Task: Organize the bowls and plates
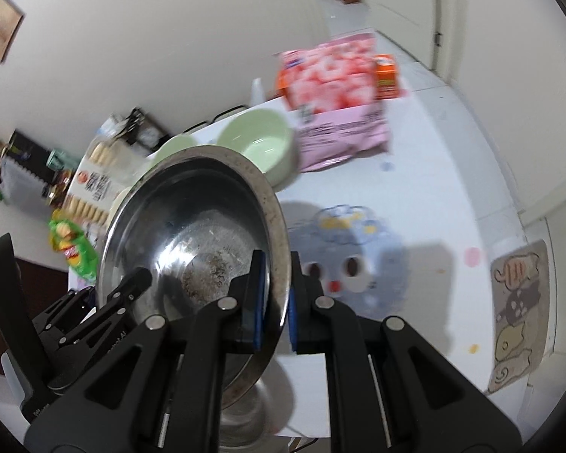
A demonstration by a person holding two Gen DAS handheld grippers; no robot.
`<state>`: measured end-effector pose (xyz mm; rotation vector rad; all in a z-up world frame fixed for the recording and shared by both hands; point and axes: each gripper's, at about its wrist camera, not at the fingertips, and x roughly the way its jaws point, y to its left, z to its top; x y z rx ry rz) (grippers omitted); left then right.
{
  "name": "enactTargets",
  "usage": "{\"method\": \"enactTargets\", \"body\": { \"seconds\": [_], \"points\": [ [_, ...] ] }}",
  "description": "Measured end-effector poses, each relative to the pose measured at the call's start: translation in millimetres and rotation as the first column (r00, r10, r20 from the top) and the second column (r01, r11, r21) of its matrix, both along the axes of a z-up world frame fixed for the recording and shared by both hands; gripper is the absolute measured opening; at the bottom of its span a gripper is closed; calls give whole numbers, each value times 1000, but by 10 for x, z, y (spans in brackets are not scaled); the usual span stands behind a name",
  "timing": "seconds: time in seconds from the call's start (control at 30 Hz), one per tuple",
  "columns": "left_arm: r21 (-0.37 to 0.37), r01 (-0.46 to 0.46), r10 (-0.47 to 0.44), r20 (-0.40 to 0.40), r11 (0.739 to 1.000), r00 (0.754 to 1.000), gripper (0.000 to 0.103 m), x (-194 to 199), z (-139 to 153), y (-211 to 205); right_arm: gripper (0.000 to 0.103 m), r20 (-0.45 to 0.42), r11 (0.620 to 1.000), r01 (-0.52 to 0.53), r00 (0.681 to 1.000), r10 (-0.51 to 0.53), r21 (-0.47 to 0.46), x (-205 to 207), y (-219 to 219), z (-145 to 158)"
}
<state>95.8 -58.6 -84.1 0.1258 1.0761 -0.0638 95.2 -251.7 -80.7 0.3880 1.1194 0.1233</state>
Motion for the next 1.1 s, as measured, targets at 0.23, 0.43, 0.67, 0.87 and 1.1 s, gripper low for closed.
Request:
{"method": "enactTargets", "body": {
  "seconds": [0.23, 0.43, 0.67, 0.87, 1.1],
  "points": [
    [17, -85, 86, -18, 996, 996, 28, 57, -130, 526, 12, -25, 996, -92, 995, 92, 4, 186, 498, -162],
    [17, -102, 103, -34, 995, 994, 28, 112, -221, 651, 12, -51, 992, -126, 991, 126, -7, 302, 680, -266],
    [22, -93, 94, -53, 995, 994, 28, 222, -367, 608, 13, -84, 992, -127, 989, 125, -14, 428, 670, -402],
    [19, -94, 95, -102, 995, 990, 28, 303, -620, 565, 13, -151, 988, -152, 978, 145, -34, 515, 659, -642],
    [11, -94, 95, -143, 995, 985, 29, 344, -856, 541, 13, -171, 986, -155, 975, 143, -59, 554, 651, -822]
  ]
}}
